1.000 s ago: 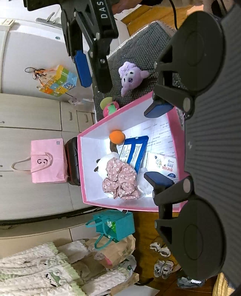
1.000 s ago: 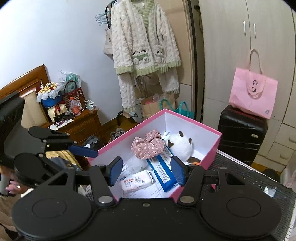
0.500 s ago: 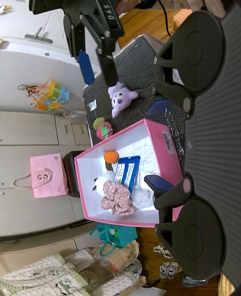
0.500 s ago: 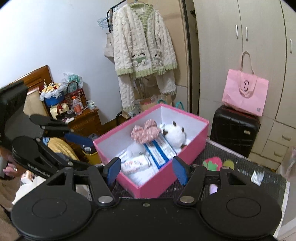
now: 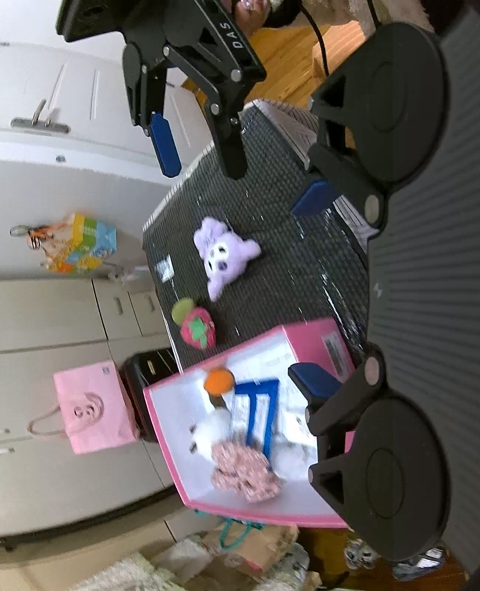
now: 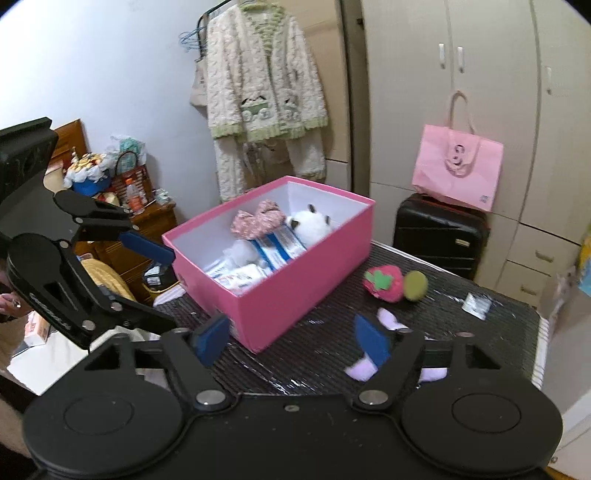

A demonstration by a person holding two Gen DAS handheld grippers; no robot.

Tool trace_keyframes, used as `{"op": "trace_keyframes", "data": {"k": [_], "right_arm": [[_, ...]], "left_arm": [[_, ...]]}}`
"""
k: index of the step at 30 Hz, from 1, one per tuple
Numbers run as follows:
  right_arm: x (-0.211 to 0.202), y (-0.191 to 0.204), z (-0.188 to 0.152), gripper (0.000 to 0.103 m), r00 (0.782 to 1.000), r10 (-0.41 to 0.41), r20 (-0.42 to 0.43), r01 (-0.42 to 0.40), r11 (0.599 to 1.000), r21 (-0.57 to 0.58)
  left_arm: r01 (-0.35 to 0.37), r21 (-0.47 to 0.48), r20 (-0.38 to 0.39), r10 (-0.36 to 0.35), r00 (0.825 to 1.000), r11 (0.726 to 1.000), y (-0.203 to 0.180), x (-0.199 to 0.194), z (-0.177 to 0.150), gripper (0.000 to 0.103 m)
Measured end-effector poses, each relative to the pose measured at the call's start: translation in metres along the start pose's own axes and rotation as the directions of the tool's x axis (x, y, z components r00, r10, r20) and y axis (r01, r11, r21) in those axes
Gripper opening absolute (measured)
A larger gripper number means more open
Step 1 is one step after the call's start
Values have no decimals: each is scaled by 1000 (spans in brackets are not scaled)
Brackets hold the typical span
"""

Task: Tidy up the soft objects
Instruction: 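Withdraw the left gripper while the right gripper reaches toward the purple plush toy, then grasp the purple plush toy with the left gripper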

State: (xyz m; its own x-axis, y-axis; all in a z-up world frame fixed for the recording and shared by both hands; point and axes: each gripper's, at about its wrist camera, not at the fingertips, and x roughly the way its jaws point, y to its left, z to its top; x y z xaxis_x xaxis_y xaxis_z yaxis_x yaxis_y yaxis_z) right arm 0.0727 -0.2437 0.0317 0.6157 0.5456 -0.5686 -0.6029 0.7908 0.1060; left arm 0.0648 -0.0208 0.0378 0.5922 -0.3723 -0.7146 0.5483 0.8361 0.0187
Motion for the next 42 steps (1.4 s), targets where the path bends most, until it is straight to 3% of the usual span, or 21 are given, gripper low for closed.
{"op": "trace_keyframes", "data": {"k": [9,17,20,25,30,37,42], "right_arm": [[8,-45,-43,88,996,-80,32,79,996,34],[35,-95,-73,88,990,-93,103,84,993,89],[49,-103,-79,88,987,-115,110,110,993,49],[73,-108,-82,88,992,-101,72,101,995,1],[91,-112,-78,88,992,-108,65,110,994,-18],[120,-120,-73,93,993,-116,0,116,993,-15],[136,-124,-72,95,994,-98,-45,99,995,26]], "left_arm": [[110,-3,65,-110,992,994,-25,43,16,97],[167,-123,137,-150,979,978,-26,90,30,97],[141,-134,163,-119,979,981,-27,105,34,97],[42,-163,204,-8,979,986,-29,130,40,97],[-1,-172,211,38,977,985,-27,156,50,96],[39,-262,128,-6,992,964,-20,199,44,95],[16,-293,113,18,993,956,-18,221,44,94]]}}
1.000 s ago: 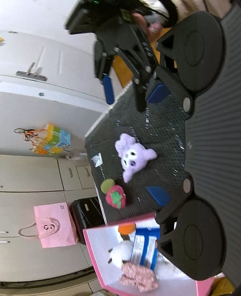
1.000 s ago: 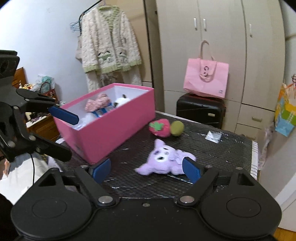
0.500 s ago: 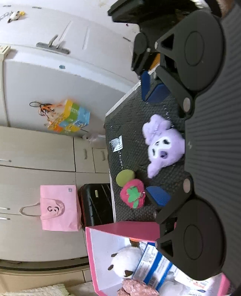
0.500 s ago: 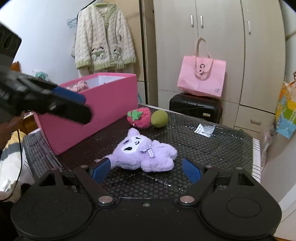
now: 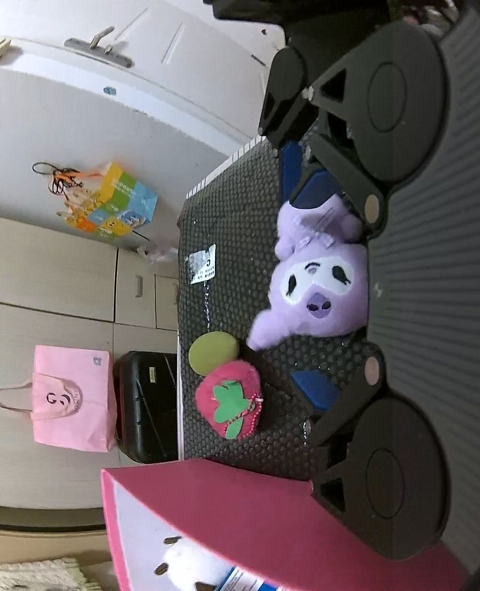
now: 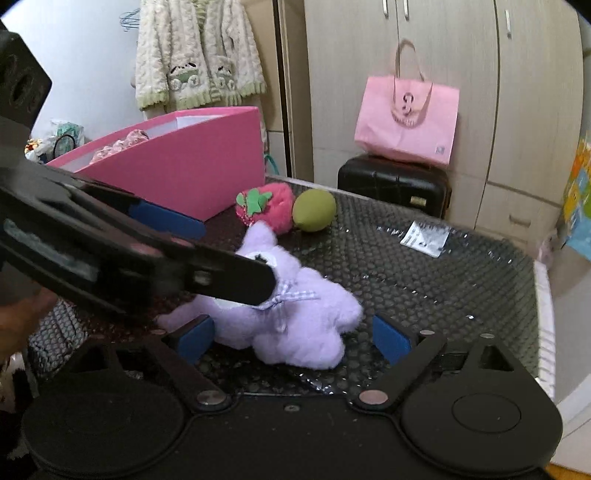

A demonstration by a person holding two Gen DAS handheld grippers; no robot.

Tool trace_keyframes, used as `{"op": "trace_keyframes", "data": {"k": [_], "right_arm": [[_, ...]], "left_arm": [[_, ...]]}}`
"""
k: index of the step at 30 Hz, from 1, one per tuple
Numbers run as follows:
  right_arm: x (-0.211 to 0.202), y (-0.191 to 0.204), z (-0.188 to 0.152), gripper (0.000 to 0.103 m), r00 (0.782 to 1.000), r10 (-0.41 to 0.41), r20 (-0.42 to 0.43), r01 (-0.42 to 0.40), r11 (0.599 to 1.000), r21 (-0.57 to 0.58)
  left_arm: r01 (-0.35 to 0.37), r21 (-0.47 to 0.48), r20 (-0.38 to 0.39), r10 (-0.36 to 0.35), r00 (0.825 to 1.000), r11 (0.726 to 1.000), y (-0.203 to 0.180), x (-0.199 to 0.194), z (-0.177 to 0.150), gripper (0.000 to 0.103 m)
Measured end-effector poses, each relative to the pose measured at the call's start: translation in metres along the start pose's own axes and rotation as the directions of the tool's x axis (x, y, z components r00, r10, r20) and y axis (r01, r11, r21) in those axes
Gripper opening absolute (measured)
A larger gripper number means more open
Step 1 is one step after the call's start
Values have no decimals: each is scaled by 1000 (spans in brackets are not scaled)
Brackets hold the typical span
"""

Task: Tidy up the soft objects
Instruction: 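Grasp the purple plush toy with the left gripper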

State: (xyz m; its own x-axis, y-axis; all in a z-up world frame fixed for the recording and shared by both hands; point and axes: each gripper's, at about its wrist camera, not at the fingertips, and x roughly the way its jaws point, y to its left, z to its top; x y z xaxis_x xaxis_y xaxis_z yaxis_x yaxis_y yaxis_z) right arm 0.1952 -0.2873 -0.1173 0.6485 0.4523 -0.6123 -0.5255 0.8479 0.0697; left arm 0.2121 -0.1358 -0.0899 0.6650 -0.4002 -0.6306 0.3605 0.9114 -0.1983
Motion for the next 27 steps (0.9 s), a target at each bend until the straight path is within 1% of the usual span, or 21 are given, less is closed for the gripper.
{"op": "trace_keyframes", "data": {"k": [2,4,6,7,8,9,12,18,19,21,22,23,25,27], "right_arm": [[2,2,1,96,1000,-6,-5,6,1000,-6],[4,4,0,96,1000,-11,-15,11,1000,-15],[6,6,-1,96,999,-20,-28,19,1000,-24],[8,7,-2,96,999,-28,-32,27,999,-31],[9,9,-2,96,999,-38,-34,37,999,-40],[9,10,-2,96,998,-47,-35,45,998,-46],[9,13,-3,96,997,-70,-39,68,997,-48],[5,7,-4,96,995,-91,-47,93,994,51],[4,6,-5,90,994,-97,-43,99,993,58],[3,7,-5,83,993,-111,-36,113,992,52],[2,8,-6,76,995,-100,-29,101,994,46],[0,10,-7,72,996,-91,-23,92,995,40],[-3,13,-8,66,996,-92,-16,92,995,24],[-5,14,-8,64,996,-87,-12,88,996,24]], "left_arm": [[9,-13,-21,-9,1000,1000,3,6,-2,93],[18,-32,-34,-19,999,999,7,10,-5,86],[30,-51,-35,-31,999,998,10,12,-6,77],[46,-55,-35,-48,998,997,11,13,-8,74],[62,-61,-39,-65,997,996,11,14,-9,68],[81,-68,-44,-85,995,994,12,15,-10,65],[87,-57,-42,-89,995,995,11,16,-12,64],[88,-61,-28,-90,996,994,12,14,-16,55],[87,-60,-27,-89,996,994,12,13,-16,52],[85,-60,-30,-87,996,995,11,14,-17,50],[86,-61,-28,-88,996,994,11,14,-18,50],[87,-61,-27,-89,996,994,10,13,-18,49],[88,-57,-25,-89,996,994,10,11,-19,49],[90,-50,-24,-91,996,995,9,9,-19,49]]}}
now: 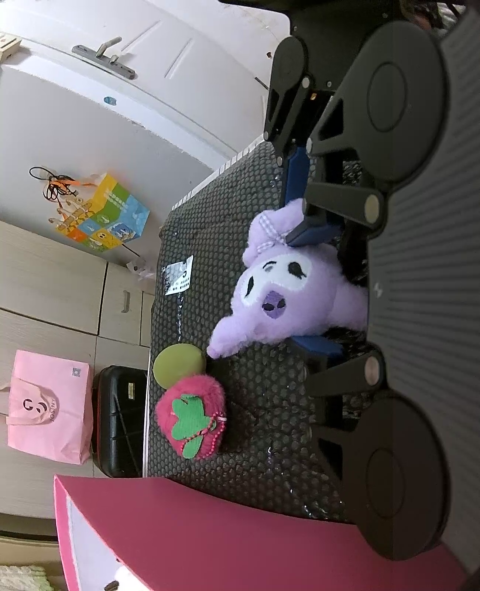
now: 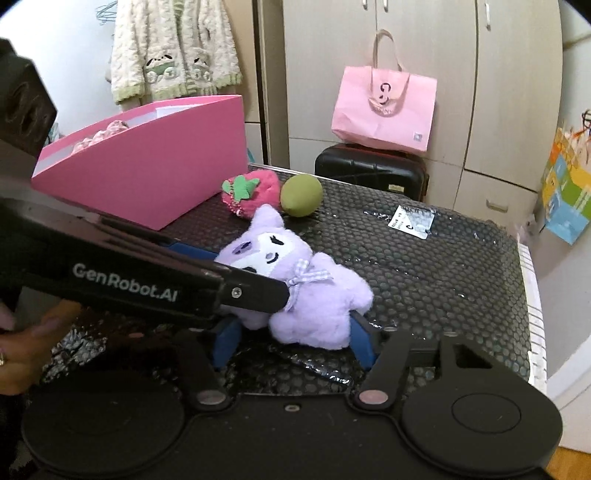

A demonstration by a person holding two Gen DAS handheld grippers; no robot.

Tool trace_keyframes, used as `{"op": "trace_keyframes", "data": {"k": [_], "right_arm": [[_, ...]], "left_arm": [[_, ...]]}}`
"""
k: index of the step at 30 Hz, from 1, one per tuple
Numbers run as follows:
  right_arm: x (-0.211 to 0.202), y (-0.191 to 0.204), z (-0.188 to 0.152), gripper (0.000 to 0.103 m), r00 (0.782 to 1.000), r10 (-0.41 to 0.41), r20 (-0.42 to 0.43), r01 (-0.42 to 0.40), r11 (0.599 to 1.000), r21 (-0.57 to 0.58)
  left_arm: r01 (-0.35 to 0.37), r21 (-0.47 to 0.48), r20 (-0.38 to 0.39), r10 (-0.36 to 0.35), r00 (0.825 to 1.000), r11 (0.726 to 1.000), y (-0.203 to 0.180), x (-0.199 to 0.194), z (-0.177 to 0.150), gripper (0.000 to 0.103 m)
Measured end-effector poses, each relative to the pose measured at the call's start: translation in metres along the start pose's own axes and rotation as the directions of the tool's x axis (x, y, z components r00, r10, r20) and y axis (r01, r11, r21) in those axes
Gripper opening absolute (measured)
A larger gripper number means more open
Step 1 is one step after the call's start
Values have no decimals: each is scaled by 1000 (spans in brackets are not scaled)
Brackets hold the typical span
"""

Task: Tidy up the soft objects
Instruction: 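Grasp the purple plush toy with the left gripper, then carry the purple plush with the left gripper over the pink box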

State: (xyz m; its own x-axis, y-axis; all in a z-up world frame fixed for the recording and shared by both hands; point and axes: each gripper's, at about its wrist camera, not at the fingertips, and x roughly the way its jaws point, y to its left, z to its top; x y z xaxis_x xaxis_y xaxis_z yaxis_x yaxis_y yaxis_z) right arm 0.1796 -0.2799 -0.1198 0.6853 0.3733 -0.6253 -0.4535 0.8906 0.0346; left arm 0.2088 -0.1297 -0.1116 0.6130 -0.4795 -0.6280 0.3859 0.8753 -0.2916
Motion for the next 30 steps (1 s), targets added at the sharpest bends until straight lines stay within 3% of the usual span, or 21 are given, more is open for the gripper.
{"op": "trace_keyframes", "data": {"k": [8,15,18,30], "right_arm": [[-17,7,-6,63,1000,11,-5,-11,1000,29],[-38,26,-16,69,1000,16,-6,-15,999,32],[-45,31,-18,77,999,36,-8,-35,998,48],[-67,64,-20,82,996,85,-16,-85,996,-3]], "left_arm": [[17,20,-10,-17,1000,1000,-6,-14,-7,49],[36,40,-16,-36,999,999,-11,-36,-21,49],[68,18,-43,-67,997,998,-8,-44,-25,49],[108,-4,-54,-108,993,994,7,-88,-42,49]]}}
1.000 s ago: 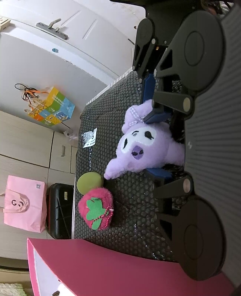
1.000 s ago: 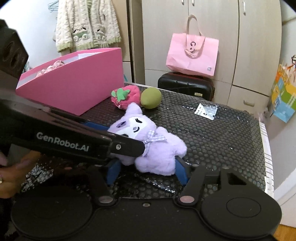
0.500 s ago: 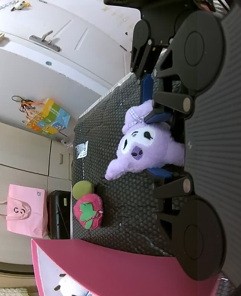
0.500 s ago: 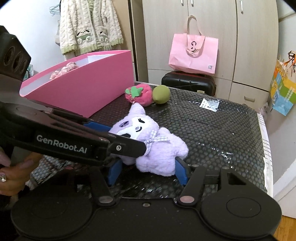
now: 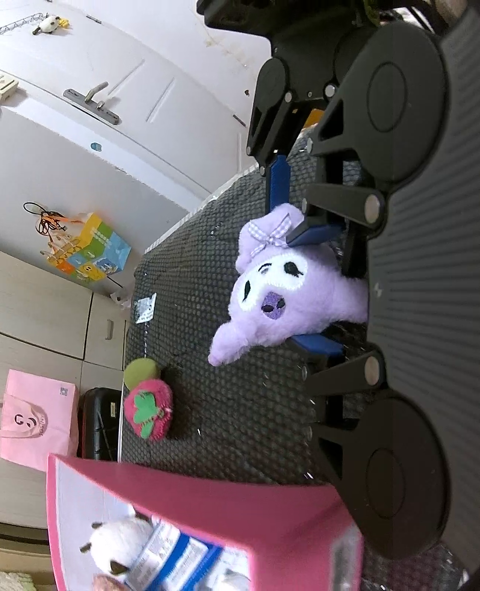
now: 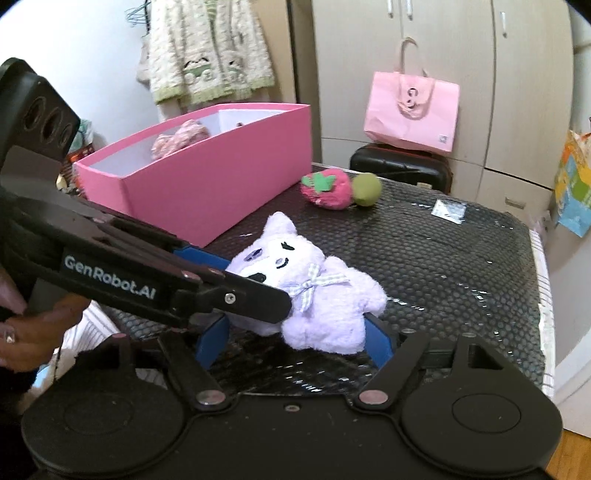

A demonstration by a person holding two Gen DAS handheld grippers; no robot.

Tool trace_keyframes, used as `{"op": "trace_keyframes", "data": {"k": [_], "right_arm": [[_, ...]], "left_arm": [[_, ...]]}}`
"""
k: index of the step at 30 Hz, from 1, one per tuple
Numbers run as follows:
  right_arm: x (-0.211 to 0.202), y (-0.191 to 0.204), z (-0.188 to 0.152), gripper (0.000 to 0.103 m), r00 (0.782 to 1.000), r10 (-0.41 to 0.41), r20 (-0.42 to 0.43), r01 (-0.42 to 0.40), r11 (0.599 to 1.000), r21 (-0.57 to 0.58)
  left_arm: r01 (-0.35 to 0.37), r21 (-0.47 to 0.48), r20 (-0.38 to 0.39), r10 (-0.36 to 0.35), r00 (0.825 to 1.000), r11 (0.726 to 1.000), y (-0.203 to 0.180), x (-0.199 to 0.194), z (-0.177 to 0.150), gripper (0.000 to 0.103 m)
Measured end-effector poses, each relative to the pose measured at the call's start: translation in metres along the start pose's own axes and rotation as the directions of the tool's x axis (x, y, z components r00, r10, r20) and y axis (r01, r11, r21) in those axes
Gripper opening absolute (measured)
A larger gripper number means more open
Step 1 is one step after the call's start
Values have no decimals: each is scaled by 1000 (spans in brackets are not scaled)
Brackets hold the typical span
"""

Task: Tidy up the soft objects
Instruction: 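Carry the purple plush with the left gripper over the pink box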

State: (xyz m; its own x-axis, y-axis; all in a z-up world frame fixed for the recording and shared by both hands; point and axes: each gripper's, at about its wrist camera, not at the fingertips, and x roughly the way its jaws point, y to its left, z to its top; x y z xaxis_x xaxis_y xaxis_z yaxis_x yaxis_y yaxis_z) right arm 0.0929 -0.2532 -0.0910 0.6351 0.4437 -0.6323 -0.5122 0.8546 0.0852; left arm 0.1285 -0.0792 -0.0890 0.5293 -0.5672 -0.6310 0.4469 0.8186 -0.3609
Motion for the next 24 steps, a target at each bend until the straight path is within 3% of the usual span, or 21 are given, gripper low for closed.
{"op": "trace_keyframes", "data": {"k": [7,12,24], "right_arm": [[-8,26,5,80,997,71,-2,-71,997,-30],[-7,41,7,77,993,117,-21,-117,993,-27],[-14,96,25,67,975,195,-110,-204,975,-83]], "left_arm": [[9,-11,-10,-9,1000,1000,11,-35,-14,49],[17,-69,-13,-18,1000,998,23,-53,-25,49],[-14,-35,-32,13,999,999,36,-119,-39,49]]}}
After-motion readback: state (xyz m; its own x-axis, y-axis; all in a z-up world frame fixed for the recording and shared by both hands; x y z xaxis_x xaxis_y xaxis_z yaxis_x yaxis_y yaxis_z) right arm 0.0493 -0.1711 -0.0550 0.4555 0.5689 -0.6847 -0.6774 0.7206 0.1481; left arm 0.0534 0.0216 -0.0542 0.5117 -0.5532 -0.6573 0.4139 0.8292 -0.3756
